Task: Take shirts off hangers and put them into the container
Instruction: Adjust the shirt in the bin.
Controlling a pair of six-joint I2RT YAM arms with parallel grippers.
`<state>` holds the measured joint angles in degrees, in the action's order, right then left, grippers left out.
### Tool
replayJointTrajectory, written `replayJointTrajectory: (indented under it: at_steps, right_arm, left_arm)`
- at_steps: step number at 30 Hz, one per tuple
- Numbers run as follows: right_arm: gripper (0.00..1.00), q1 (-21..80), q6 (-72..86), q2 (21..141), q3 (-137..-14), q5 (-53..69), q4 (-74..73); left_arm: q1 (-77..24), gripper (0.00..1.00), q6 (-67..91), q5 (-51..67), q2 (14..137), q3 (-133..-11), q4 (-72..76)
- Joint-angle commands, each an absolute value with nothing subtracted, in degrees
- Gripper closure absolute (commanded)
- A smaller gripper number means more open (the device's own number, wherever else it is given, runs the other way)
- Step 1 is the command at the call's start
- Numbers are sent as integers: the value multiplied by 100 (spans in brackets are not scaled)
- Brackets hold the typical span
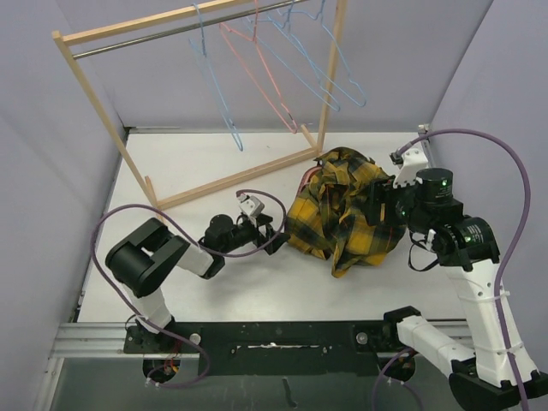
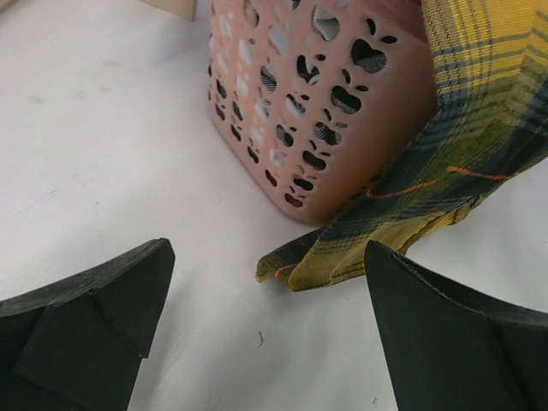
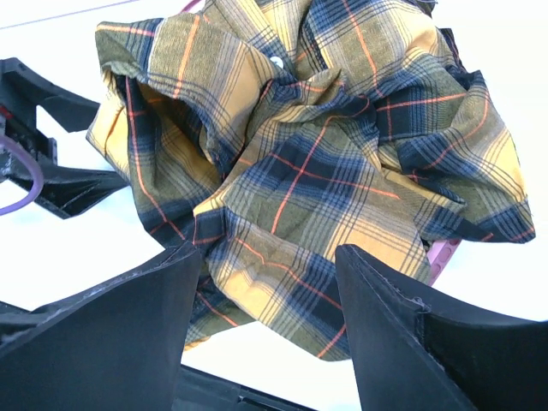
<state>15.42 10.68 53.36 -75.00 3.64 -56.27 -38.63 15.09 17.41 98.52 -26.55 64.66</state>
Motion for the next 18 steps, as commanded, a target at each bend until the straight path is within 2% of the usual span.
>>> replayJointTrajectory:
  at_steps: [1, 4, 6, 12, 16, 17, 18]
  right_arm:
    - [34, 1551, 861, 5054, -7750, 288, -5744]
    - [34, 1548, 811, 4999, -7736, 205, -5801]
    - [33, 1549, 780, 4986, -7715, 183, -5819]
    - [34, 1550, 745, 4909, -7611, 97, -5789]
    - [33, 1549, 748, 4846, -7495, 45, -5725]
    - [33, 1552, 747, 4831, -7478, 18, -5718]
    - [33, 1545, 747, 4818, -7472, -4, -5713]
  left_arm:
    - [-3877, 7, 2049, 2661, 10385, -3145, 7966]
    - [-3902, 11, 2261, 2805, 10633, -3247, 8265]
    - [-3919, 20, 2325, 2915, 10681, -3277, 8322]
    - [-3969, 61, 2177, 3021, 10313, -3129, 7811]
    - [-4015, 94, 2007, 3223, 9757, -3090, 7021]
    - [-4024, 100, 1997, 3277, 9611, -3086, 6831]
    - [-4033, 100, 1991, 3331, 9460, -3104, 6657]
